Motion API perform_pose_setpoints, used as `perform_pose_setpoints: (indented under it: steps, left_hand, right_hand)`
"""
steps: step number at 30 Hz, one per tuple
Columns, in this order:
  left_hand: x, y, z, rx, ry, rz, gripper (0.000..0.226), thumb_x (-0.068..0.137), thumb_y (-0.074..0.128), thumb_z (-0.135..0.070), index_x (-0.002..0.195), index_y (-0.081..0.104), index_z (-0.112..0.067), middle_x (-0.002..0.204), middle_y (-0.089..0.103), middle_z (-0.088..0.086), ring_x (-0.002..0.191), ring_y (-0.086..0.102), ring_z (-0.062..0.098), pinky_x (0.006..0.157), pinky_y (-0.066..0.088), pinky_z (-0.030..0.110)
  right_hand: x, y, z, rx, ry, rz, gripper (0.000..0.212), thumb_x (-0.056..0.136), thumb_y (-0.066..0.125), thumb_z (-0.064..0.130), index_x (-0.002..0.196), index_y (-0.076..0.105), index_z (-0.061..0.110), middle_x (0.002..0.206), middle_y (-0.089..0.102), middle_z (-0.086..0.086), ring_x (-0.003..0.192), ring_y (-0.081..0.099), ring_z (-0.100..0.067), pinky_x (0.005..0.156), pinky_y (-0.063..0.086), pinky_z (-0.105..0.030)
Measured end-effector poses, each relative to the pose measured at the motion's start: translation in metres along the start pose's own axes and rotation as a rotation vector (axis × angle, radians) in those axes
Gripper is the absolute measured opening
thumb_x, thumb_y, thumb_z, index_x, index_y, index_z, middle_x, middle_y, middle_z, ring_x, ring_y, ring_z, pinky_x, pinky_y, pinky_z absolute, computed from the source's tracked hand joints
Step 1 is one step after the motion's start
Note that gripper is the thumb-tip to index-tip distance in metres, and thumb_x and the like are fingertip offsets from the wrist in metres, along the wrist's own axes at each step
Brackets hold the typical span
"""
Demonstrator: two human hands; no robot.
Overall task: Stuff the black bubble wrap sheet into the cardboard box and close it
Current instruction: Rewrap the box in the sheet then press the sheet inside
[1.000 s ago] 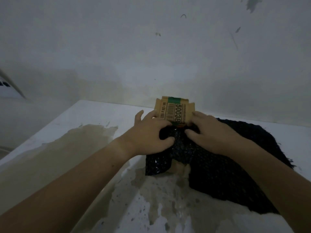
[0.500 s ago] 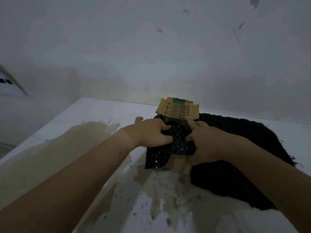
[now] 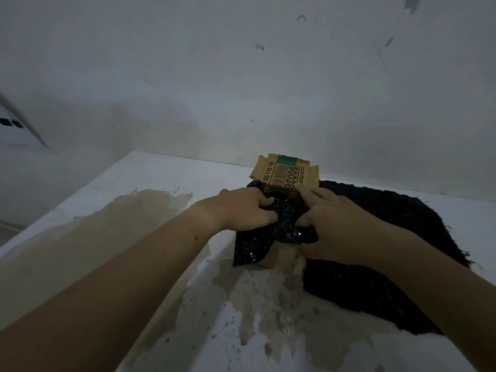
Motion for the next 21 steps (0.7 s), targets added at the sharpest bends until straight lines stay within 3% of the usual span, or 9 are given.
perform_pose_setpoints:
  steps: [5, 8, 11, 14, 16, 17, 19, 21]
  left_hand:
    - [0.002, -0.017, -0.001, -0.065, 0.018, 0.058, 0.058, 0.084, 0.055, -0.047, 0.141, 0.049, -0.039, 0.144, 0.048, -0.006, 0.109, 0.045, 0.011, 0.086, 0.036, 0.027]
    - [0.003, -0.025, -0.006, 0.003, 0.030, 0.113, 0.055, 0.083, 0.061, -0.043, 0.137, 0.052, -0.040, 0.140, 0.051, -0.007, 0.110, 0.049, 0.012, 0.092, 0.042, 0.031]
    - [0.007, -0.028, -0.010, 0.136, 0.063, 0.119, 0.053, 0.085, 0.063, -0.043, 0.137, 0.051, -0.042, 0.134, 0.054, -0.008, 0.109, 0.050, 0.013, 0.092, 0.044, 0.033]
    - [0.011, -0.030, -0.015, 0.302, 0.054, 0.062, 0.057, 0.087, 0.063, -0.049, 0.141, 0.046, -0.043, 0.135, 0.054, -0.008, 0.110, 0.050, 0.017, 0.094, 0.039, 0.037]
    - [0.011, -0.029, -0.014, 0.381, 0.059, 0.016, 0.059, 0.088, 0.059, -0.051, 0.144, 0.041, -0.044, 0.138, 0.053, -0.007, 0.118, 0.050, 0.021, 0.101, 0.033, 0.041]
    - [0.011, -0.028, -0.011, 0.388, 0.068, 0.000, 0.059, 0.089, 0.057, -0.052, 0.145, 0.040, -0.044, 0.137, 0.053, -0.006, 0.119, 0.050, 0.022, 0.102, 0.030, 0.042]
    - [0.011, -0.025, -0.006, 0.351, 0.081, -0.020, 0.058, 0.091, 0.053, -0.052, 0.146, 0.040, -0.041, 0.133, 0.056, -0.004, 0.117, 0.049, 0.023, 0.104, 0.025, 0.042]
    - [0.011, -0.020, -0.003, 0.332, 0.100, -0.045, 0.056, 0.093, 0.051, -0.051, 0.147, 0.040, -0.039, 0.129, 0.058, -0.004, 0.113, 0.048, 0.020, 0.106, 0.022, 0.043]
  right_hand:
    - [0.006, 0.011, 0.001, -0.059, 0.049, 0.100, 0.057, 0.077, 0.065, 0.060, 0.123, 0.063, 0.027, 0.162, -0.012, -0.013, 0.148, -0.005, -0.030, 0.115, 0.013, -0.053]
    - [0.012, 0.014, 0.000, -0.061, 0.062, 0.136, 0.054, 0.076, 0.067, 0.061, 0.114, 0.065, 0.022, 0.162, -0.013, -0.012, 0.148, -0.004, -0.030, 0.115, 0.015, -0.054]
    - [0.016, 0.014, 0.000, -0.033, 0.052, 0.127, 0.058, 0.076, 0.065, 0.062, 0.119, 0.064, 0.024, 0.163, -0.010, -0.010, 0.148, -0.004, -0.029, 0.116, 0.015, -0.052]
    - [0.005, 0.007, 0.002, -0.032, 0.024, 0.086, 0.052, 0.078, 0.064, 0.059, 0.119, 0.064, 0.026, 0.162, 0.011, -0.008, 0.147, 0.010, -0.029, 0.114, 0.026, -0.046]
    - [-0.003, -0.004, 0.003, 0.037, -0.020, -0.063, 0.034, 0.078, 0.066, 0.051, 0.100, 0.065, 0.025, 0.147, 0.039, -0.005, 0.136, 0.035, -0.029, 0.100, 0.043, -0.040]
    - [-0.008, -0.010, 0.003, 0.089, -0.028, -0.140, 0.034, 0.077, 0.067, 0.049, 0.099, 0.065, 0.024, 0.143, 0.044, -0.001, 0.132, 0.040, -0.026, 0.096, 0.046, -0.038]
    - [-0.012, -0.016, 0.001, 0.112, -0.024, -0.178, 0.039, 0.076, 0.068, 0.052, 0.107, 0.066, 0.030, 0.151, 0.037, 0.003, 0.136, 0.034, -0.022, 0.102, 0.042, -0.036]
    - [-0.010, -0.015, 0.000, 0.067, -0.027, -0.096, 0.045, 0.076, 0.068, 0.056, 0.115, 0.066, 0.032, 0.160, 0.020, 0.000, 0.143, 0.020, -0.022, 0.111, 0.032, -0.039]
Point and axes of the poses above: each hand's wrist, its own x-axis towards the middle knuckle, its own y-axis out of the palm, z = x × y, the point moved 5 cm from there along x, towards the middle knuckle
